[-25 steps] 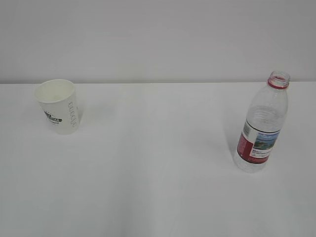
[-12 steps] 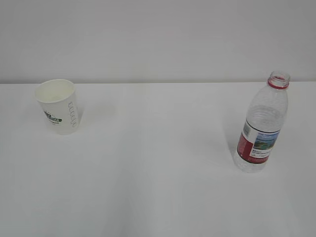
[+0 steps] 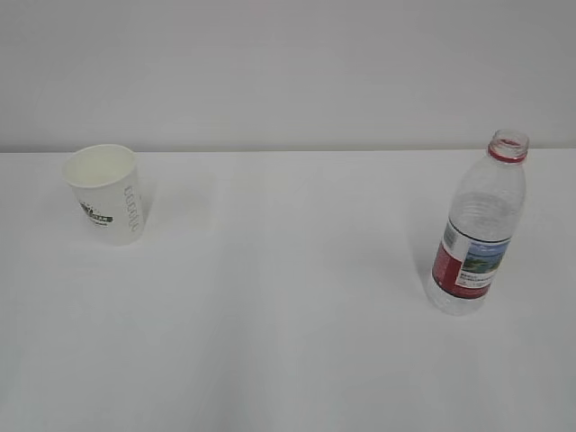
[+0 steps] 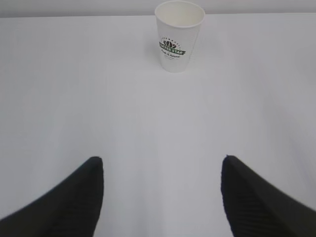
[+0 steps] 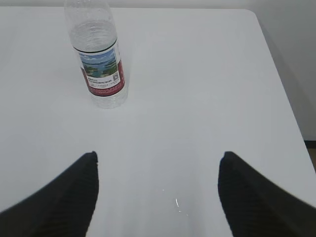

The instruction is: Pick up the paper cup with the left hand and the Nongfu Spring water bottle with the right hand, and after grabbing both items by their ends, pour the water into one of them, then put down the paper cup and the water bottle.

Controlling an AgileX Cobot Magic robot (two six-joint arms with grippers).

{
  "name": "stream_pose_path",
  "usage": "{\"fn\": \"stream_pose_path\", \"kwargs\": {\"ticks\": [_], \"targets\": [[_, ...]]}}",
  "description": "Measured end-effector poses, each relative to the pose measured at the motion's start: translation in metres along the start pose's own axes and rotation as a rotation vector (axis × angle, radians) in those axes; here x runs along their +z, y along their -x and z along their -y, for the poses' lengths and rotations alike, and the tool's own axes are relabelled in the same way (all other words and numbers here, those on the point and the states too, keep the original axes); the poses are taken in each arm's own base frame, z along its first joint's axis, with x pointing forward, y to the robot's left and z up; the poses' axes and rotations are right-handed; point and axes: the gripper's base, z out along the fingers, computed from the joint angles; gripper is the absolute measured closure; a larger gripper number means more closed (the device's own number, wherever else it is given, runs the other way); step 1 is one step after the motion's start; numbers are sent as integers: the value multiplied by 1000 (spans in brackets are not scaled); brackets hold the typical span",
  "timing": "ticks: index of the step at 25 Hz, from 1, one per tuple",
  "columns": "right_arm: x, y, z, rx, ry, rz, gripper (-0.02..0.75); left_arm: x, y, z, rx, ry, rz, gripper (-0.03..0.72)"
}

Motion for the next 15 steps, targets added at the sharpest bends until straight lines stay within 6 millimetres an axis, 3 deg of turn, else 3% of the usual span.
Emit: {"fn": "stream_pose_path", "kwargs": {"ticks": [15], "targets": [[0, 0, 0, 0, 0, 0, 169, 0, 0, 0, 0, 0, 0, 156]]}}
